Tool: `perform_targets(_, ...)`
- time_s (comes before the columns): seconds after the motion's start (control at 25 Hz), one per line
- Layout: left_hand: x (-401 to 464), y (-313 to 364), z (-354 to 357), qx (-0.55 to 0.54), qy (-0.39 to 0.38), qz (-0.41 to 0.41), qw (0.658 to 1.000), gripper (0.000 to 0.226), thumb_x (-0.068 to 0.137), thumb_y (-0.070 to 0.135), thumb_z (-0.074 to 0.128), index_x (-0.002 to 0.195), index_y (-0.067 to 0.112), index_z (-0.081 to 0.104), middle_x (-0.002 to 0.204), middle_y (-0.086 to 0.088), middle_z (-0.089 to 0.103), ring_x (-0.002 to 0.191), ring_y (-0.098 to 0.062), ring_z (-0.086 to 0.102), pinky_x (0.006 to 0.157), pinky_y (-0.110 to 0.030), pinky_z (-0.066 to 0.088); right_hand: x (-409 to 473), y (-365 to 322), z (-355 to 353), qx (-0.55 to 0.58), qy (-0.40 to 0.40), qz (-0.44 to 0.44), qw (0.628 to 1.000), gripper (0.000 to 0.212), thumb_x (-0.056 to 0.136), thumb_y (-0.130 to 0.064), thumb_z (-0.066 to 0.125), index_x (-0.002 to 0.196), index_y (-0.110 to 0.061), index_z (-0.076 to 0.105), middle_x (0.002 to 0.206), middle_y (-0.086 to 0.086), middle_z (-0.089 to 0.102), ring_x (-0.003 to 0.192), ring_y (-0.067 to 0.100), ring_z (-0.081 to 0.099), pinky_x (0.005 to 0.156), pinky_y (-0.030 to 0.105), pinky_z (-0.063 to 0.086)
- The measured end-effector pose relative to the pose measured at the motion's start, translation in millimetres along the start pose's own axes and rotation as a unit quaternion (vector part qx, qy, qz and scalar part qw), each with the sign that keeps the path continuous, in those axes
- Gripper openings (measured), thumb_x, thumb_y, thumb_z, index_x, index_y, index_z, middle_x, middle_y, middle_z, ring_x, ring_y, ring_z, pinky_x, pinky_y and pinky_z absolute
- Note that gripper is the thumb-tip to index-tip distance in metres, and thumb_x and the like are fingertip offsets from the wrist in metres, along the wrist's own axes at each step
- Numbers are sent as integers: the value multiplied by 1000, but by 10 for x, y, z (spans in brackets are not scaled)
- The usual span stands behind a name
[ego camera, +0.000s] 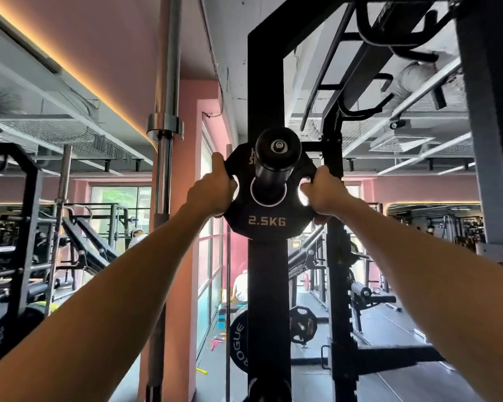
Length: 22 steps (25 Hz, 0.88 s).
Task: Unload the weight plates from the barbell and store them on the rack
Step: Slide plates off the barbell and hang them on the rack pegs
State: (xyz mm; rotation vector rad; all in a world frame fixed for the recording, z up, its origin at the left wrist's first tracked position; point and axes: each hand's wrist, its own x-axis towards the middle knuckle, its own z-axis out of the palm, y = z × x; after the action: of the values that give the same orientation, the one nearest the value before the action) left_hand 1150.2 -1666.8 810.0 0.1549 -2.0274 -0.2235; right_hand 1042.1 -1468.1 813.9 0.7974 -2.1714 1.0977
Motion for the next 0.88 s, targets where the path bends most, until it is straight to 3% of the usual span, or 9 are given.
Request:
perform_targets(0.08,-140,8,-8,-17,-27,-14,999,27,102,28,34,116,9,23,86,-24,62,72,-41,60,68,-46,47,-130,-21,-26,-30,-16,18,999,35,97,-30,44,117,-4,30,81,14,48,44,26,54,26,15,35)
perform_targets(0.12,-222,13,-24,-28,-48,-28,998,32,103,31,31,122,6,23,92,-29,62,74,-42,62,72,-50,50,-211,-35,-30,-37,-30,22,999,37,98,-30,43,120,-4,28,83,16,48,52,29,57,33,19,43)
perform_targets(0.2,-403,16,-62,-39,-88,-54,994,39,104,35,27,126,3,24,101,-32,60,72,-40,62,74,-52,53,-382,-4,-34,-72,-42,-2,996,41,99,-32,39,124,-1,29,96,22,54,79,40,63,62,37,55)
perform_targets(0.28,-592,2,-128,-21,-121,-72,990,46,102,38,35,131,3,26,109,-28,60,76,-37,63,74,-46,53,-559,72,-76,-109,-46,-26,993,44,100,-34,36,127,0,36,115,23,57,102,41,58,81,42,47)
perform_targets(0.36,-818,16,-244,17,-143,-67,987,60,95,41,54,138,8,29,124,-23,58,97,-34,63,81,-38,48,-788,136,-183,-96,-67,-27,993,45,98,-36,41,130,-5,38,122,20,57,108,39,56,89,42,45)
perform_targets(0.44,-1057,61,-381,40,-161,-59,984,69,84,47,67,137,17,35,123,-17,59,106,-32,59,84,-35,43,-1030,215,-287,-72,-95,-26,992,51,95,-36,50,135,-9,33,121,20,59,109,37,57,93,43,45)
perform_targets(0.56,-1397,259,-578,54,-180,-69,980,71,76,56,71,132,26,40,117,-16,60,106,-31,58,90,-39,46,-1394,342,-464,-78,-126,-43,988,63,89,-38,60,140,-15,31,131,17,54,115,33,55,96,40,44)
perform_targets(0.72,-1980,679,-791,24,-197,-98,975,74,73,58,74,132,27,42,124,-15,57,108,-29,56,88,-36,44,-1897,510,-718,-99,-178,-67,977,72,83,-47,65,140,-17,34,136,12,49,107,27,60,97,40,46)
perform_targets(0.88,-2408,1059,-1005,42,-205,-115,971,77,72,58,74,134,26,41,132,-17,53,115,-31,54,97,-42,45,-2361,547,-957,-108,-226,-78,965,80,77,-56,66,141,-21,32,138,10,47,118,29,54,98,46,46)
